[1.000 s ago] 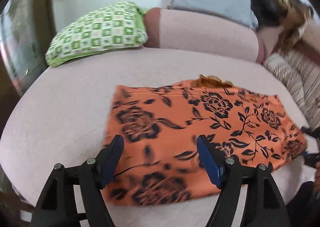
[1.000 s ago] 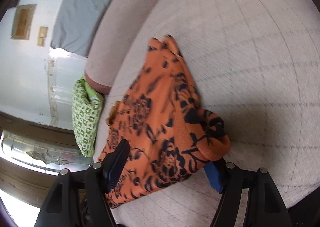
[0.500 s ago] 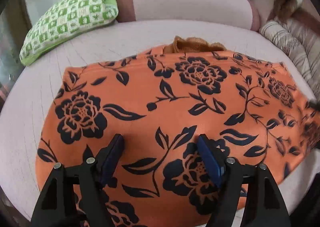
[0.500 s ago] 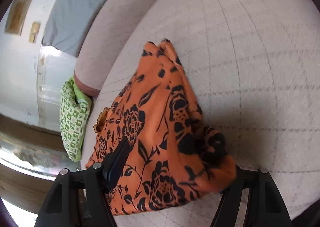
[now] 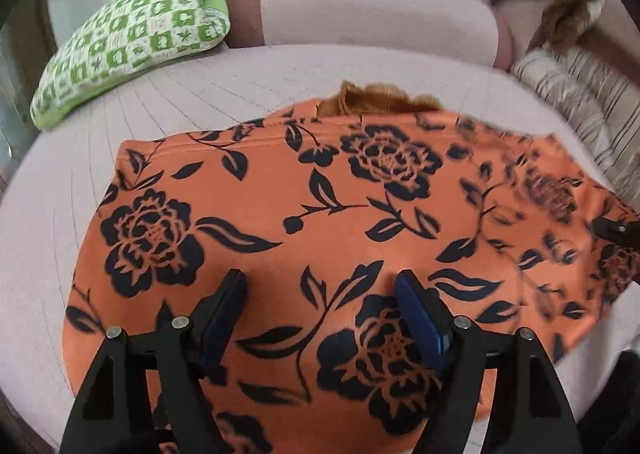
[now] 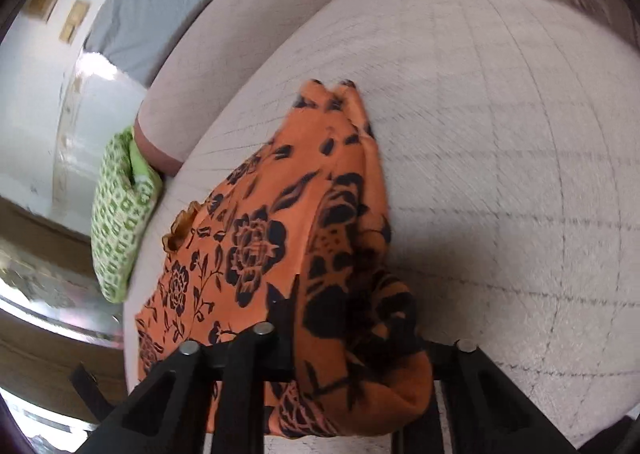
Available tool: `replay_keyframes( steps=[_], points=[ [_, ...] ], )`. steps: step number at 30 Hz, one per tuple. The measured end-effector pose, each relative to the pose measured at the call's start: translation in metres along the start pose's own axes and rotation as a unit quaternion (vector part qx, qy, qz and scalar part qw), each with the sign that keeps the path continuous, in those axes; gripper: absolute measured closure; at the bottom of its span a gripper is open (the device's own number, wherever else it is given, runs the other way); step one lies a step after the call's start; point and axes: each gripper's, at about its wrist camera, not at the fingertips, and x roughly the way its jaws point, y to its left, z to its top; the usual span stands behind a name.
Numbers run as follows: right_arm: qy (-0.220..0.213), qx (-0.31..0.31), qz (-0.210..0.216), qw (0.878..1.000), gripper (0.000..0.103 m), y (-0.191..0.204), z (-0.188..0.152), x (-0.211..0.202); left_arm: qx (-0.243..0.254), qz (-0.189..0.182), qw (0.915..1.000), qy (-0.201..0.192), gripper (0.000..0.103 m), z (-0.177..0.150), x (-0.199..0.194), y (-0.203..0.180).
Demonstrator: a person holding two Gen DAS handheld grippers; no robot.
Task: Fold small clothes
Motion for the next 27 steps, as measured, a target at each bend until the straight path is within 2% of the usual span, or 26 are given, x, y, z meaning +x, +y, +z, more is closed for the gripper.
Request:
replay_keyframes(
  steps=[3,4,6,7,10,12,13,15,17,18,19,22,25,27],
  points=[
    [-0.034,-0.079,0.001,0.996,0.088,0.062,0.001,-0.024,-0.056,-0.026,0.996,-0.064,0.026,-0.01,-0.051,0.029],
    [-0.044,-0.108,0.004,0.993,0.088,0.088,-0.001,-0.032,-0.082,-0.02,0.991,-0.104,0.026,-0.017,-0.077,0.048],
    [-0.057,-0.166,0.019,0.984,0.088,0.145,-0.012,-0.04,-0.11,-0.006,0.984,-0.141,0.026,-0.026,-0.106,0.074],
    [-0.059,-0.189,0.025,0.98,0.088,0.166,-0.02,-0.041,-0.14,0.01,0.9764,-0.164,0.026,-0.033,-0.124,0.099],
    [-0.049,-0.269,0.038,0.961,0.088,0.24,-0.06,-0.023,-0.212,0.046,0.9591,-0.182,0.026,-0.055,-0.151,0.156],
    [-0.018,-0.314,0.034,0.949,0.088,0.277,-0.099,0.011,-0.256,0.063,0.9468,-0.184,0.026,-0.076,-0.161,0.186],
    [0.001,-0.324,0.03,0.946,0.088,0.287,-0.113,0.028,-0.269,0.069,0.9442,-0.177,0.026,-0.087,-0.161,0.196],
    [0.064,-0.348,0.018,0.935,0.088,0.3,-0.147,0.081,-0.282,0.074,0.9426,-0.162,0.026,-0.1,-0.156,0.212],
    [0.134,-0.354,-0.005,0.926,0.088,0.295,-0.174,0.132,-0.292,0.077,0.9427,-0.142,0.026,-0.113,-0.151,0.222],
    [0.143,-0.349,-0.009,0.926,0.088,0.292,-0.181,0.144,-0.297,0.069,0.9427,-0.136,0.026,-0.117,-0.151,0.225],
    [0.128,-0.352,-0.009,0.927,0.088,0.295,-0.182,0.139,-0.3,0.061,0.9423,-0.136,0.026,-0.117,-0.151,0.224],
    [0.123,-0.348,0.012,0.929,0.089,0.307,-0.168,0.117,-0.298,0.055,0.942,-0.144,0.026,-0.118,-0.152,0.221],
    [0.099,-0.348,0.033,0.932,0.089,0.324,-0.157,0.089,-0.284,0.043,0.9462,-0.149,0.026,-0.112,-0.153,0.211],
    [0.09,-0.362,0.04,0.927,0.088,0.33,-0.165,0.079,-0.277,0.035,0.9481,-0.153,0.026,-0.114,-0.156,0.206]
  ],
)
